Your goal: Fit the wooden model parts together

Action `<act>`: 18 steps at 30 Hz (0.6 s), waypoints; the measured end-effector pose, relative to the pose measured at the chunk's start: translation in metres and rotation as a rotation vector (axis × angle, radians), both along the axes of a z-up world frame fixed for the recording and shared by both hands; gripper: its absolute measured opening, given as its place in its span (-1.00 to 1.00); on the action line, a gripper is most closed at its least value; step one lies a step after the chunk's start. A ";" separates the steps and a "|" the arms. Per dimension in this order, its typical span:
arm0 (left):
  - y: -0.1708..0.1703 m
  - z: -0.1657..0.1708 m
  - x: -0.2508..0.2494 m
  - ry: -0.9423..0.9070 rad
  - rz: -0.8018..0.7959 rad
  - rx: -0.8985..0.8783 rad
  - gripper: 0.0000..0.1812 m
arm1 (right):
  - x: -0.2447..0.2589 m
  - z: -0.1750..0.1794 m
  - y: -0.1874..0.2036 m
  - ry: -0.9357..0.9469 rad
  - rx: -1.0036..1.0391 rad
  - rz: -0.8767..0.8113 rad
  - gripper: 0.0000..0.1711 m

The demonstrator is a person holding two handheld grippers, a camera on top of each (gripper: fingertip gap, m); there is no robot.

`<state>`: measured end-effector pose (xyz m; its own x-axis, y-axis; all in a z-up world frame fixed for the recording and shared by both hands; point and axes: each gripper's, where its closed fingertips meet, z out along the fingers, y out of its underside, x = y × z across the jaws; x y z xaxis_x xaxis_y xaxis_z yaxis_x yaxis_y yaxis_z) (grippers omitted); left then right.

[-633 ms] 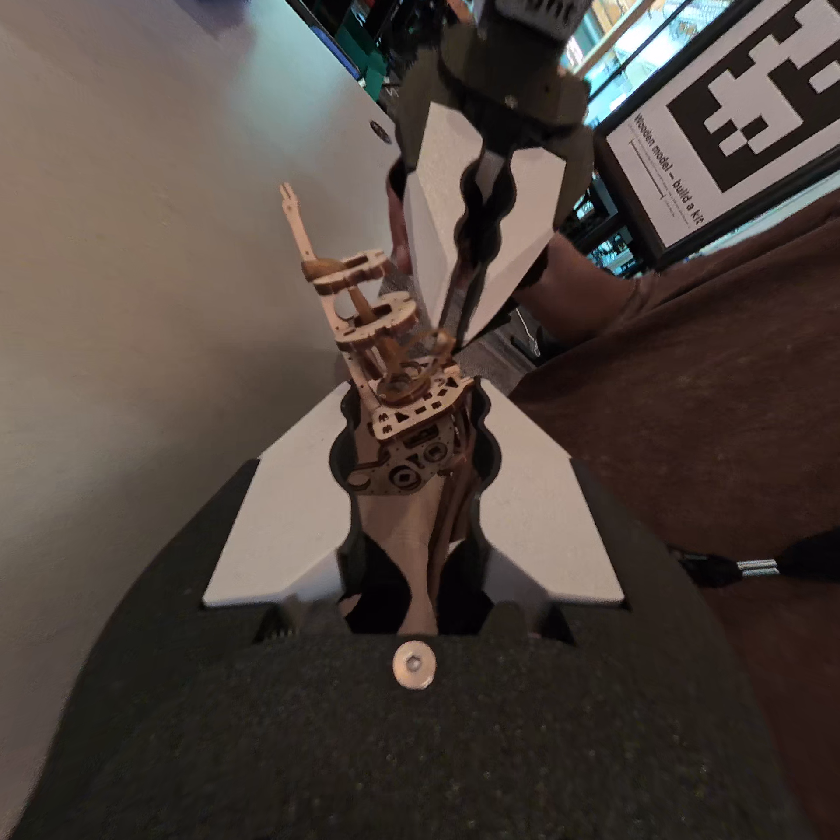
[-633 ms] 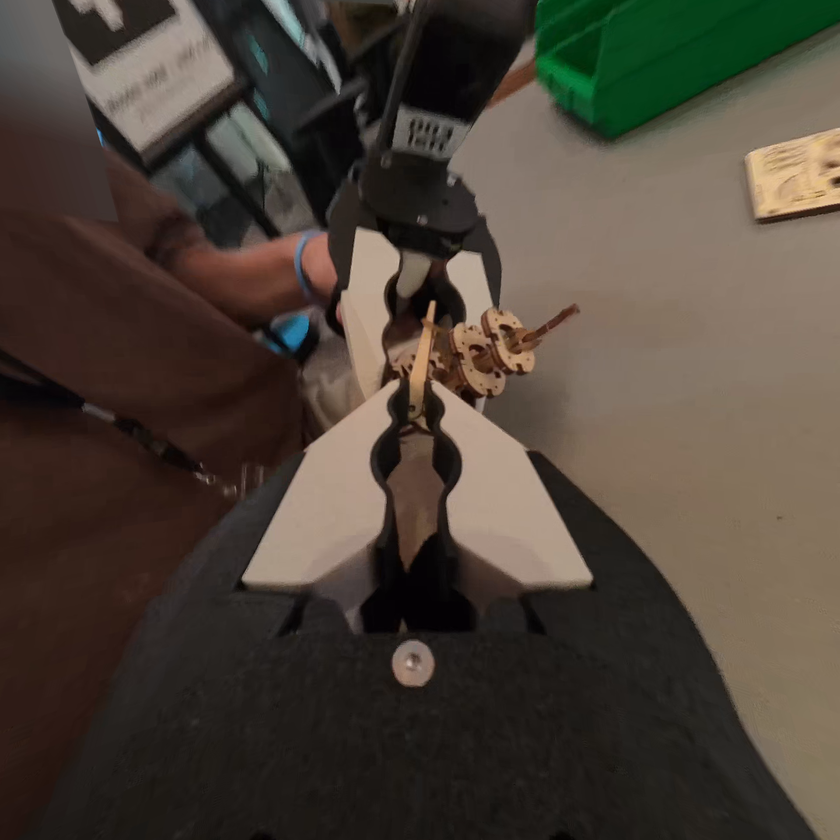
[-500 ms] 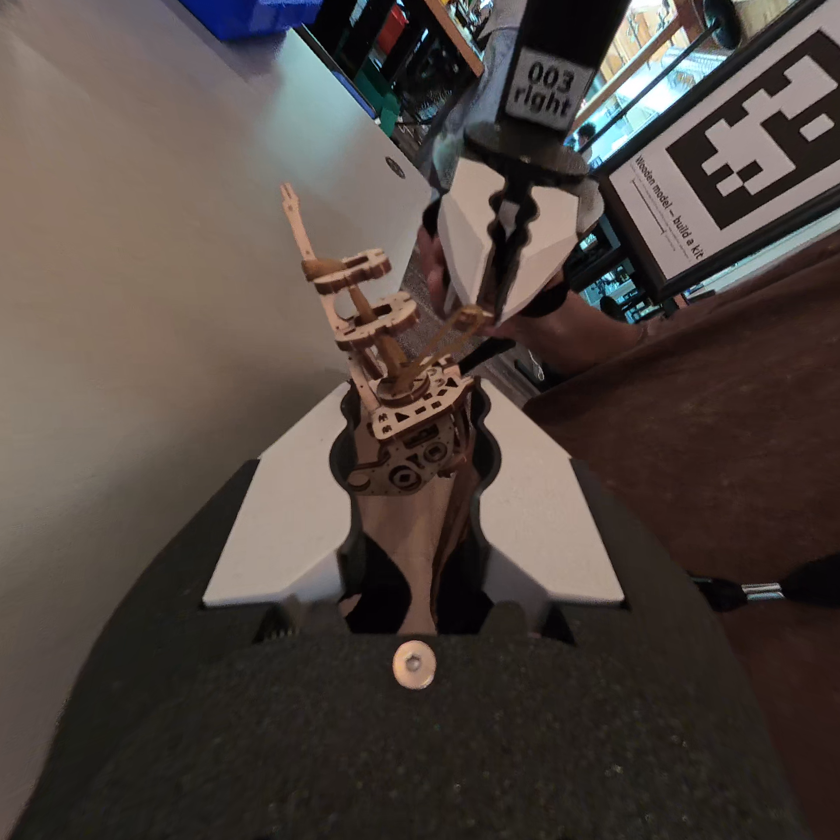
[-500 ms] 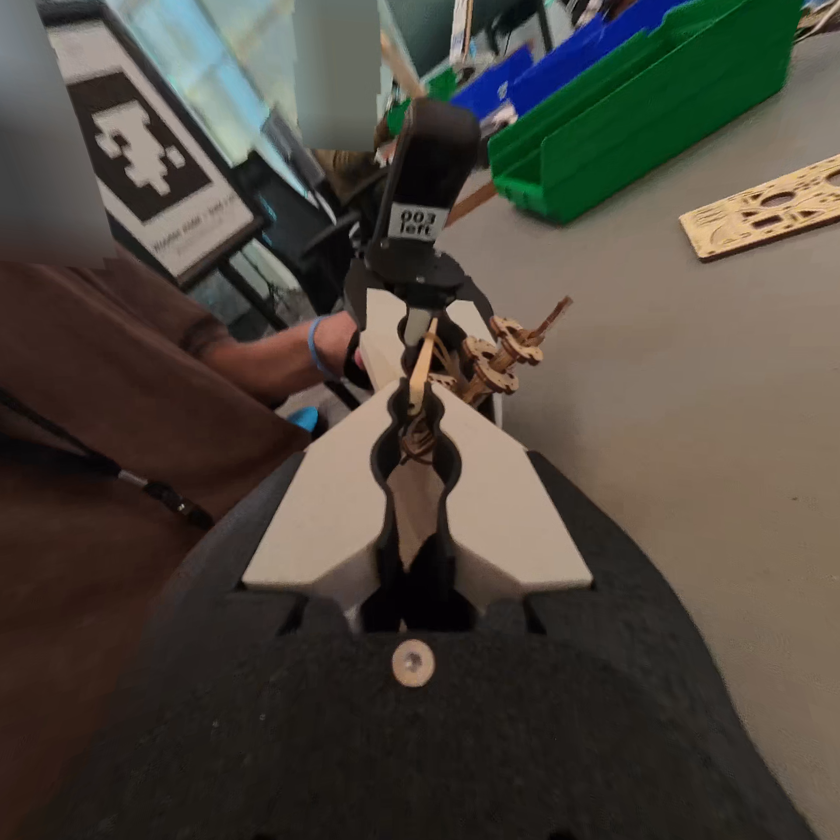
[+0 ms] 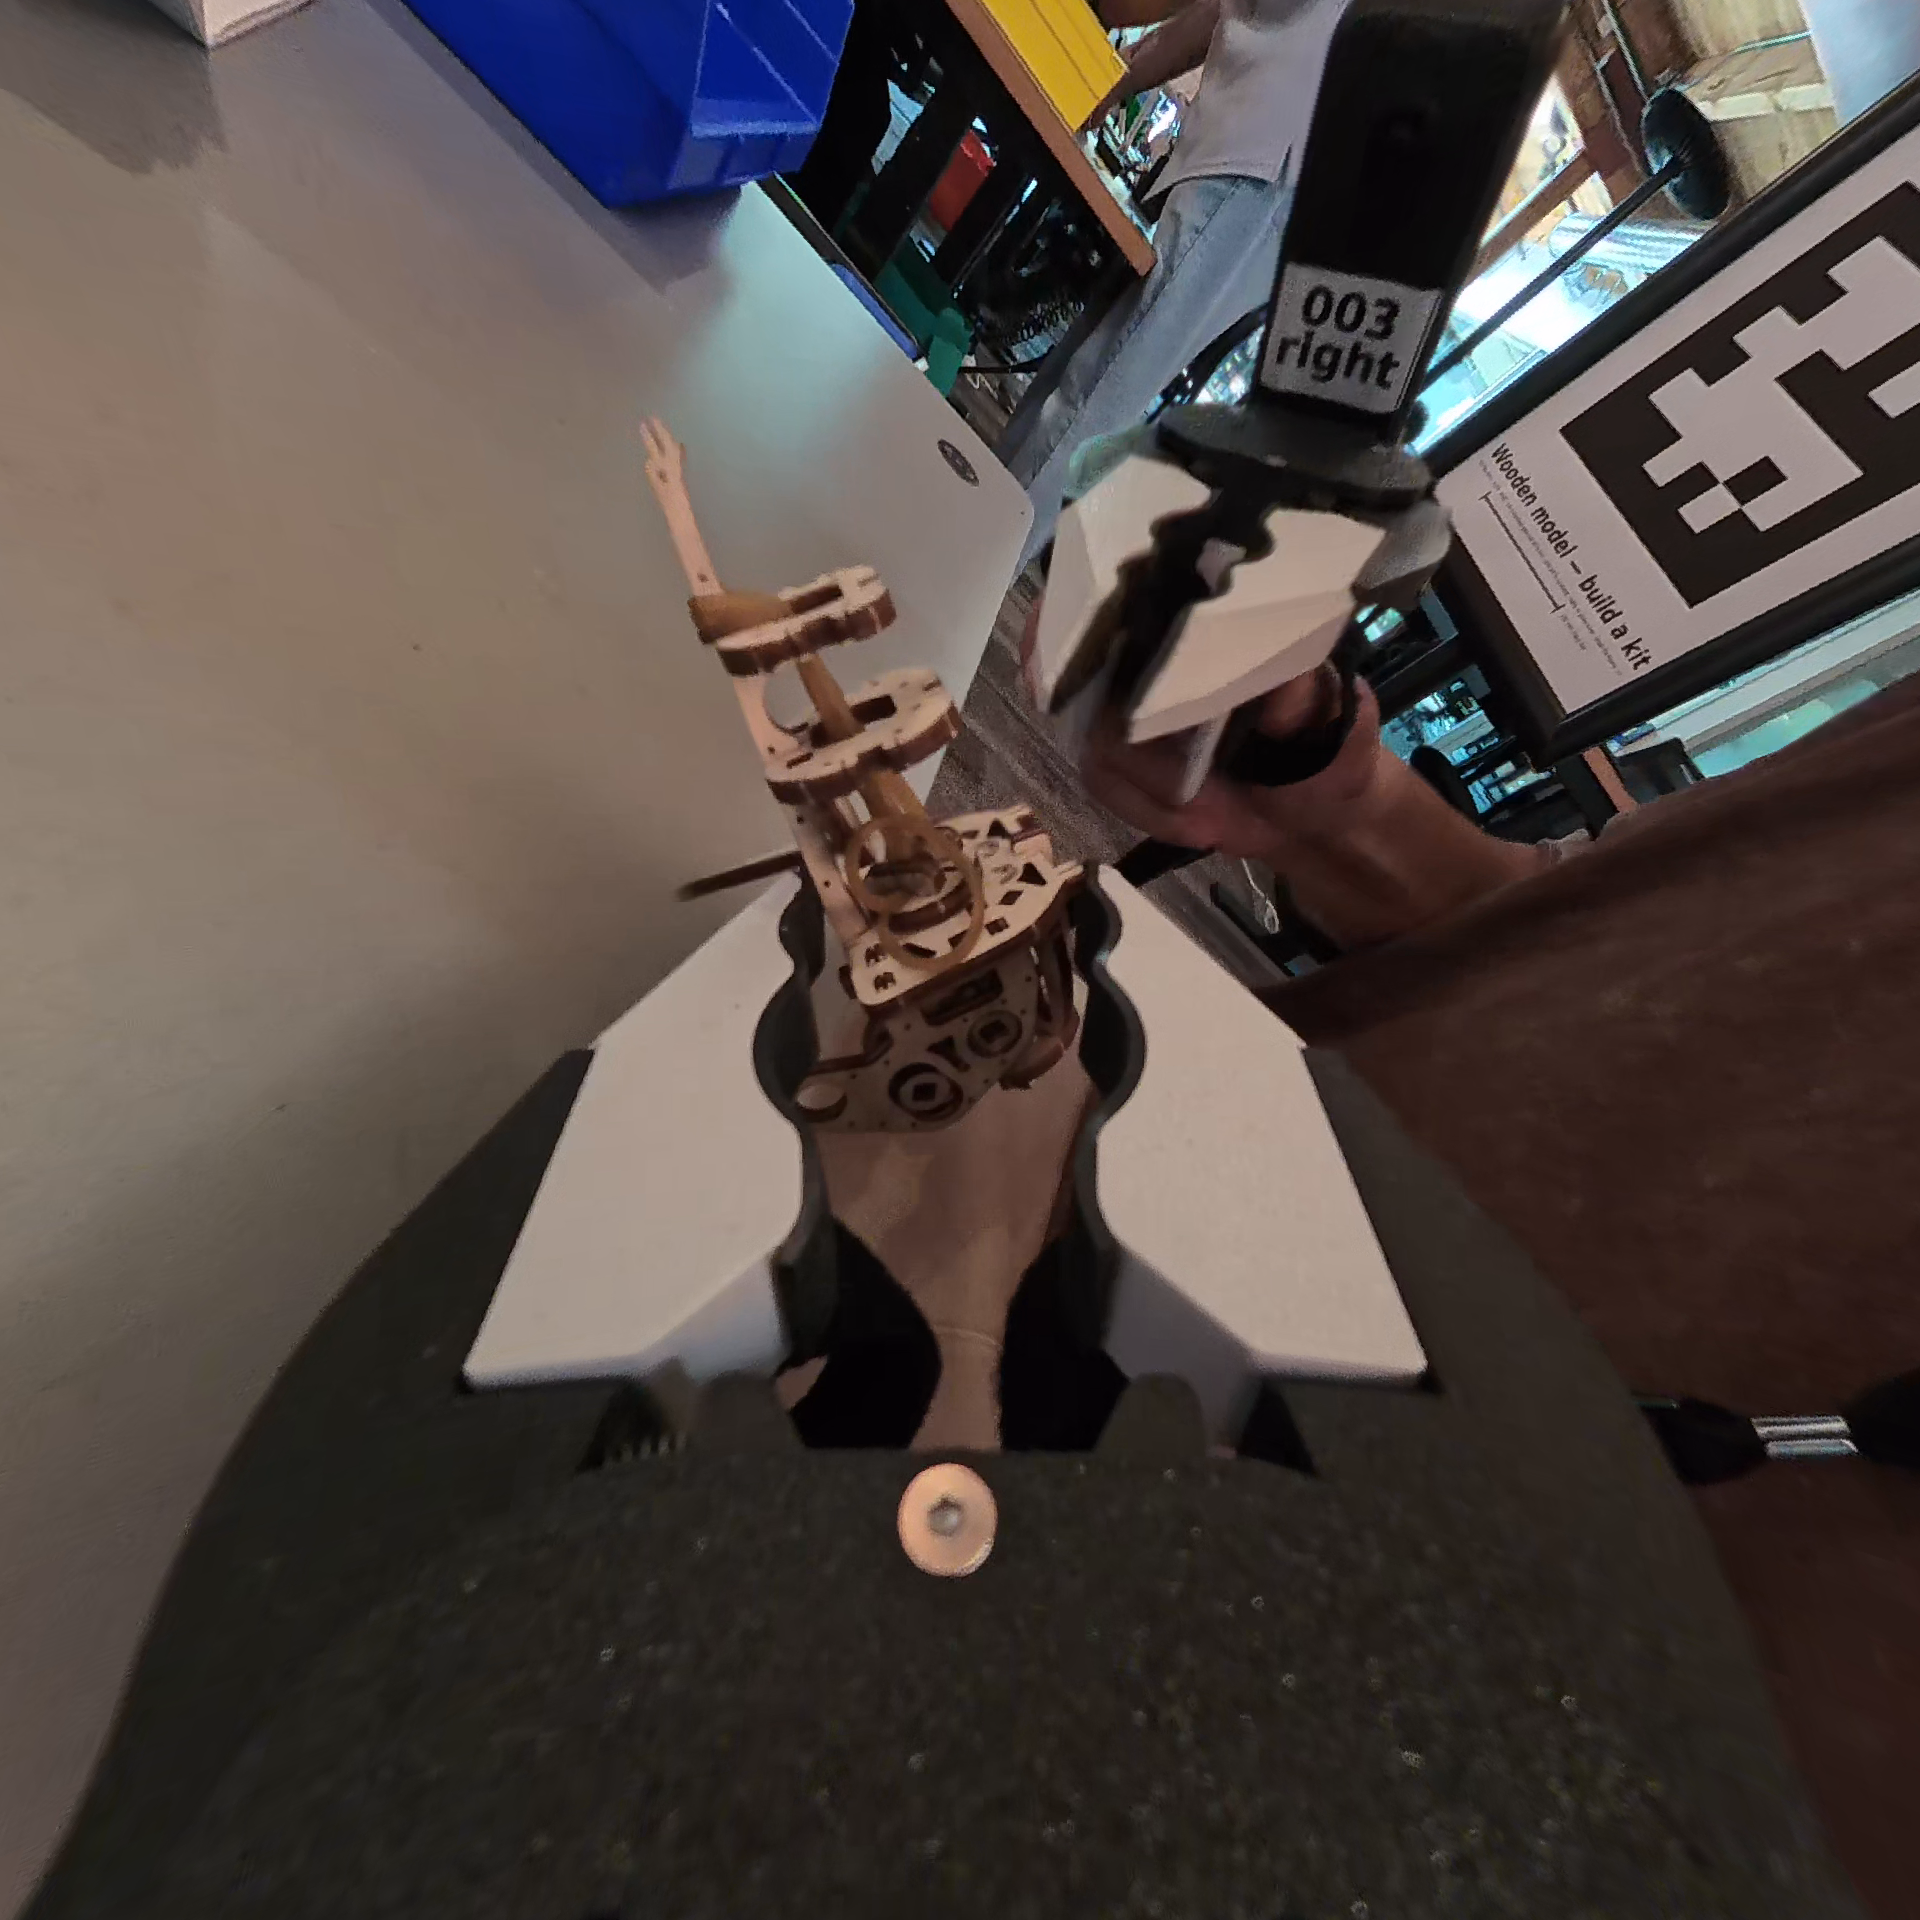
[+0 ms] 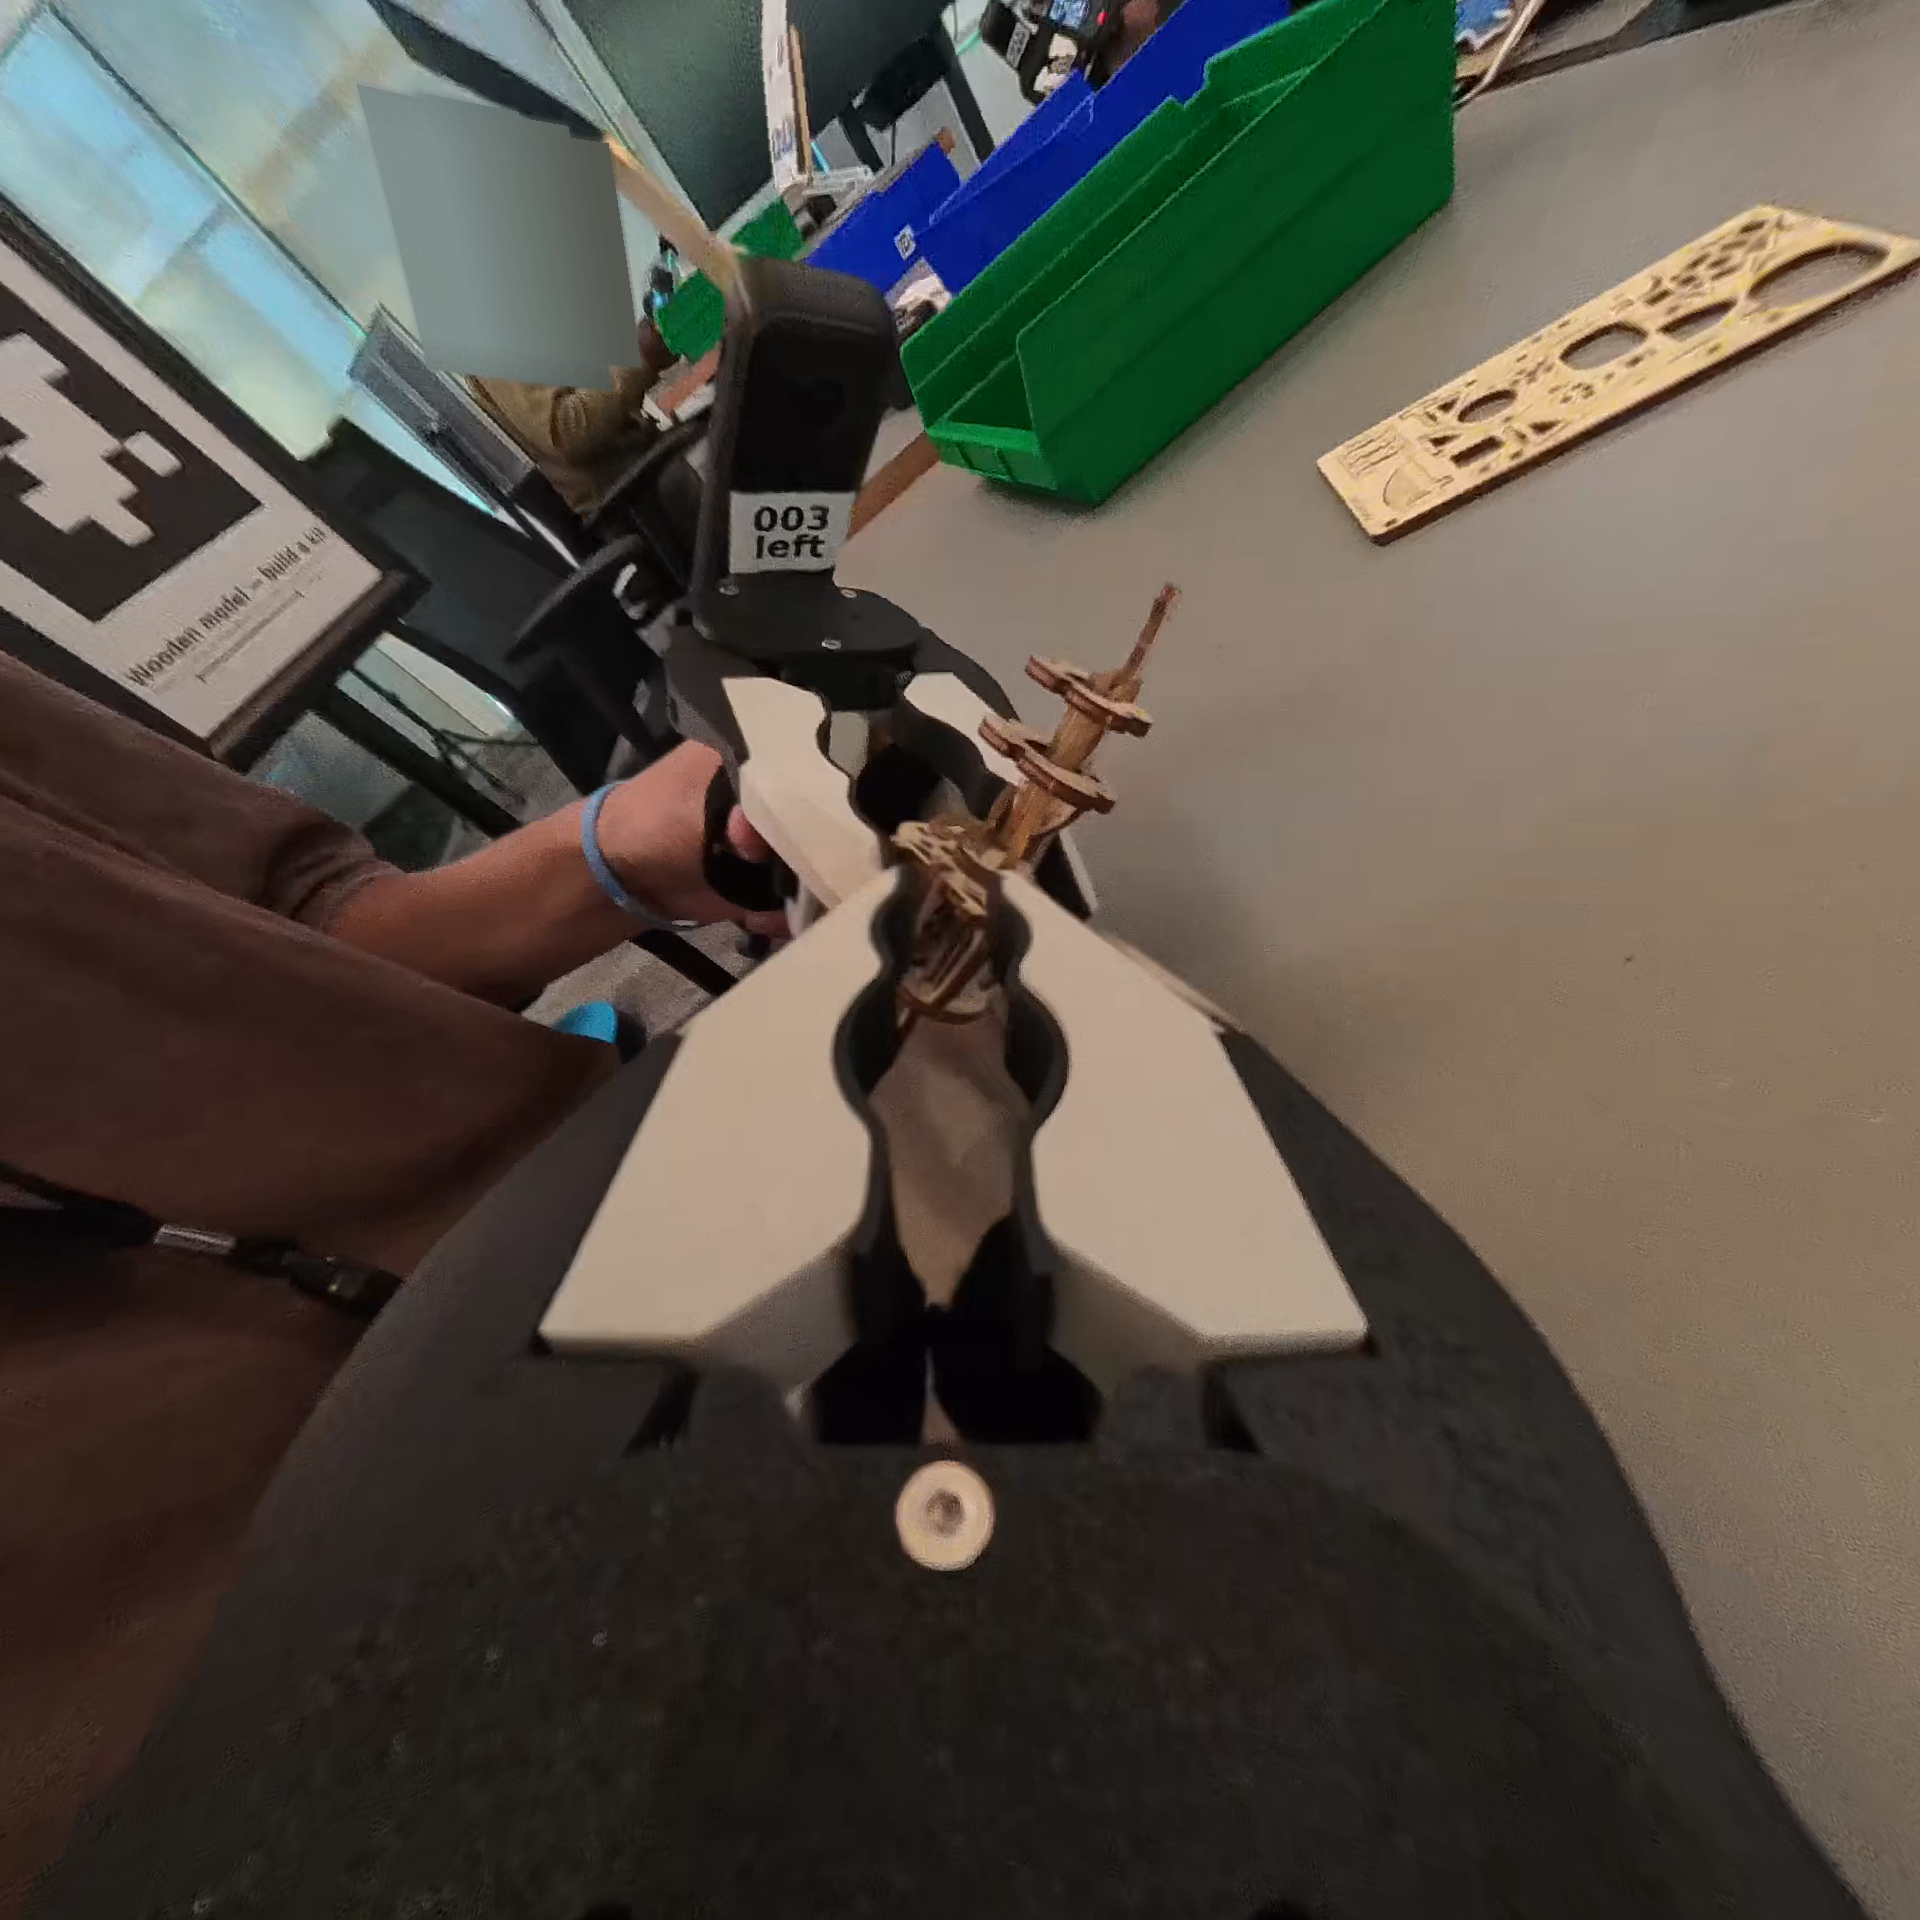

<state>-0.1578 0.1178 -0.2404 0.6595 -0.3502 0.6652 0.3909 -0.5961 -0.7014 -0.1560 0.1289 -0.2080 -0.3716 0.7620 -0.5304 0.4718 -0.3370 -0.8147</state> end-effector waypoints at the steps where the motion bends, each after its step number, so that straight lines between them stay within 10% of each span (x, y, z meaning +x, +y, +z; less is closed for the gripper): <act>1: 0.000 0.001 -0.001 -0.002 0.005 0.005 -0.49 | 0.000 -0.001 0.003 -0.014 0.033 -0.003 -0.80; 12: -0.005 -0.028 -0.050 0.234 0.172 -0.089 -0.49 | 0.007 -0.092 0.045 -0.434 0.312 0.000 -0.48; 18: -0.004 -0.019 -0.041 0.236 0.205 -0.086 -0.49 | 0.030 -0.099 0.065 -0.449 0.409 -0.424 -0.59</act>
